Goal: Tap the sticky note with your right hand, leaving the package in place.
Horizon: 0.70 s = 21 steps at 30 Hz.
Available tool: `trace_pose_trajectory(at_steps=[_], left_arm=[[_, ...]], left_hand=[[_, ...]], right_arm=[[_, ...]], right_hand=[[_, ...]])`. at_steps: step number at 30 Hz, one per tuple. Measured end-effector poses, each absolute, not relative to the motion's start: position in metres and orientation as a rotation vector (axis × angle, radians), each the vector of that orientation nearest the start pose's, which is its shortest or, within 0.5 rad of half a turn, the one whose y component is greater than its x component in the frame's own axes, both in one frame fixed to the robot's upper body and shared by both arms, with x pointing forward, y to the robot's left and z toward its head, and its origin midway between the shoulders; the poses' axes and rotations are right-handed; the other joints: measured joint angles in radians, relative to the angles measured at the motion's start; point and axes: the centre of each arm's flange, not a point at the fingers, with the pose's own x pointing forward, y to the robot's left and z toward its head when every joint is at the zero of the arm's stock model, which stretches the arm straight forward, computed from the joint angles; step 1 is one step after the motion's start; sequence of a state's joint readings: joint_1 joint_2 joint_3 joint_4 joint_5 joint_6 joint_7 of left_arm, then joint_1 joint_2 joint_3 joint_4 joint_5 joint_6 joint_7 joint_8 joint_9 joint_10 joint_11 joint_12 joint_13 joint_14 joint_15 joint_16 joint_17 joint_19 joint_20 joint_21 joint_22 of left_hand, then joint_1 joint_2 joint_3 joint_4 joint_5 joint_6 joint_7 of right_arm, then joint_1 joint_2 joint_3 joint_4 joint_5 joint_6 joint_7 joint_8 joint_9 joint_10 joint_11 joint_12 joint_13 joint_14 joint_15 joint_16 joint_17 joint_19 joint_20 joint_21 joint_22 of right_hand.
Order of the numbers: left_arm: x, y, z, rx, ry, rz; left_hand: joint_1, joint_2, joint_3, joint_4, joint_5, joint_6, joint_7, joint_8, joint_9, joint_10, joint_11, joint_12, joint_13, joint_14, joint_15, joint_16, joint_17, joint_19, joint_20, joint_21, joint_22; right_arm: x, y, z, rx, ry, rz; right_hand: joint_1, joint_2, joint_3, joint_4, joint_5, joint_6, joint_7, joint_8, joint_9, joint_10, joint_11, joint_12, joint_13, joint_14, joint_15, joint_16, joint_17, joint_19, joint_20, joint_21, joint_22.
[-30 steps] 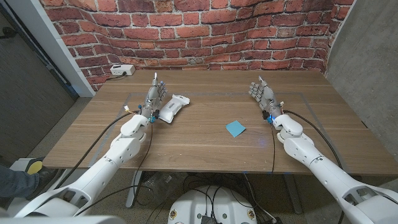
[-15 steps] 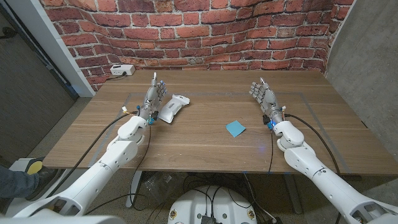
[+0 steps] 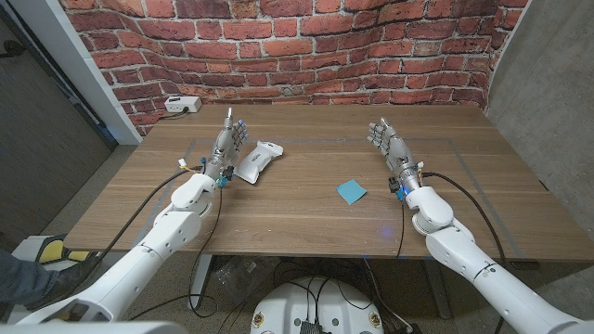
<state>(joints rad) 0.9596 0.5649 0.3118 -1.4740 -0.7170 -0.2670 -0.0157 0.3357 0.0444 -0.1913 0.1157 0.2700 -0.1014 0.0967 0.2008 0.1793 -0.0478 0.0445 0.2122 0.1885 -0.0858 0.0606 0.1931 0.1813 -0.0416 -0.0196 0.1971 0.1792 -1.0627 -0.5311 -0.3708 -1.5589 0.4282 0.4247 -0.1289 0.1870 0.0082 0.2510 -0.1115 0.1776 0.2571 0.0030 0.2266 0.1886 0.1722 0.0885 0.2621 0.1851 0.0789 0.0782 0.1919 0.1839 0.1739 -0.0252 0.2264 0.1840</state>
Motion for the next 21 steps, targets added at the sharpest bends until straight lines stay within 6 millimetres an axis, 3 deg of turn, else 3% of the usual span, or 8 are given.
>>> trace_pose_trajectory(at_steps=[15, 20, 21], left_arm=[[0.606, 0.296, -0.029, -0.060, -0.630, -0.229], [0.603, 0.296, -0.031, -0.060, -0.631, -0.229], [0.602, 0.297, -0.030, -0.060, -0.640, -0.224]], left_hand=[[0.011, 0.011, 0.003, -0.003, 0.000, 0.005, -0.005, 0.000, 0.000, 0.008, 0.001, 0.000, 0.000, 0.011, 0.000, 0.000, 0.000, 0.006, 0.006, 0.000, 0.000], [0.011, 0.011, 0.003, -0.003, 0.000, 0.011, 0.000, 0.000, 0.000, 0.014, -0.004, 0.000, 0.000, 0.020, 0.002, 0.000, 0.000, 0.006, 0.006, 0.000, 0.000], [0.017, 0.017, 0.003, -0.003, 0.000, 0.011, 0.000, 0.000, 0.000, 0.014, -0.004, 0.000, 0.000, 0.020, 0.002, 0.000, 0.000, 0.006, 0.006, 0.000, 0.000]], right_arm=[[0.547, -0.224, -0.061, -0.230, -0.808, 0.167], [0.547, -0.225, -0.062, -0.276, -0.815, 0.125], [0.537, -0.223, -0.065, -0.291, -0.822, 0.119]], right_hand=[[-0.013, -0.003, -0.007, 0.007, 0.000, 0.017, -0.016, 0.000, 0.000, 0.001, -0.007, -0.008, 0.000, -0.009, 0.004, -0.004, 0.000, -0.014, 0.007, -0.009, 0.000], [-0.013, -0.003, -0.007, 0.007, 0.000, 0.037, -0.029, 0.006, 0.000, -0.001, -0.009, -0.008, 0.000, -0.040, 0.010, -0.011, 0.000, -0.046, 0.020, -0.020, 0.000], [-0.013, -0.003, -0.008, 0.009, 0.003, 0.047, -0.031, 0.007, 0.000, -0.005, -0.013, -0.010, 0.000, -0.050, 0.010, -0.014, 0.000, -0.058, 0.026, -0.024, 0.000]])
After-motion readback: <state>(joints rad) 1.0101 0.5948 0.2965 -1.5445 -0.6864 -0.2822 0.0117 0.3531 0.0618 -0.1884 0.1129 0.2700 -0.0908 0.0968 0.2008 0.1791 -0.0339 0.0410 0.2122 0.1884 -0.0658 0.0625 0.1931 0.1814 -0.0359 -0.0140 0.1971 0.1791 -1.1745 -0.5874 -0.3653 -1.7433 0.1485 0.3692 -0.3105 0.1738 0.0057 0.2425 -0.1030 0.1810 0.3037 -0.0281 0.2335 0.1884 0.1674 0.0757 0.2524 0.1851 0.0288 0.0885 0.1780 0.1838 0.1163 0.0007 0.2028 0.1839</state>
